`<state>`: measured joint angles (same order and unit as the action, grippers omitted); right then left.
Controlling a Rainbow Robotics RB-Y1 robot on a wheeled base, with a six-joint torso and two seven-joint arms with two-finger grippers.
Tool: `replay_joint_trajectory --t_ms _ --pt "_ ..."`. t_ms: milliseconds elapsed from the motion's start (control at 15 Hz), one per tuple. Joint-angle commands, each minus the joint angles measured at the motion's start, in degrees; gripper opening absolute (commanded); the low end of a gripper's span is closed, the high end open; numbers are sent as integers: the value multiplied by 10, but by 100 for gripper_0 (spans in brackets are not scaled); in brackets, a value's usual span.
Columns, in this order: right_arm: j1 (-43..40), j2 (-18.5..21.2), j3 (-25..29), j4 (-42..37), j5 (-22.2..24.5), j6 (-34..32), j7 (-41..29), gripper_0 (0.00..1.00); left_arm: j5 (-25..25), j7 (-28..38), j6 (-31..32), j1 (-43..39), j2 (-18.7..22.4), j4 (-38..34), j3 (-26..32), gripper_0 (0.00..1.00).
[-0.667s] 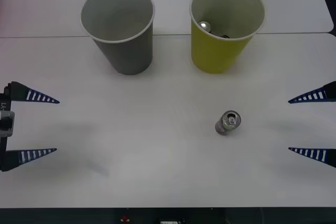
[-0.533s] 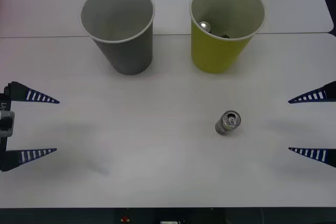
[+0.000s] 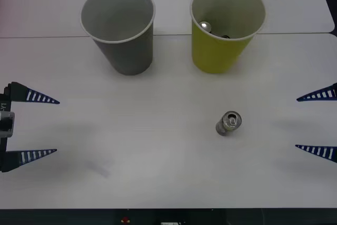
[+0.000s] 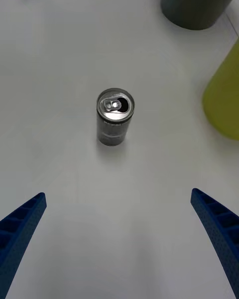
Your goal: Put the can into the green bin and the plastic bottle into the gray bin
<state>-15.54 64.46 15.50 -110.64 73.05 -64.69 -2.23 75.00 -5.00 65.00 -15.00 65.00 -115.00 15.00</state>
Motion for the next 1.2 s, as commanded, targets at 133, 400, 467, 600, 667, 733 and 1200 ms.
replay_joint_trajectory --t_ms 133,400,467,600,667,733,1200 --pt "1 -44 -7 33 -13 1 38 100 0 0 0 0 0 0 0 100" --pt "1 -91 -16 85 -47 3 128 100 0 0 0 0 0 0 0 100" --pt "1 -101 -19 96 -53 3 145 100 0 0 0 0 0 0 0 100" --pt "1 -123 -32 125 -75 3 176 100 0 0 0 0 0 0 0 100" --pt "2 -130 -44 139 -87 4 179 100 0 0 0 0 0 0 0 100" --pt "5 -139 -55 154 -99 4 181 100 0 0 0 0 0 0 0 100" --pt "56 -223 -90 241 -110 2 205 100 0 0 0 0 0 0 0 100"
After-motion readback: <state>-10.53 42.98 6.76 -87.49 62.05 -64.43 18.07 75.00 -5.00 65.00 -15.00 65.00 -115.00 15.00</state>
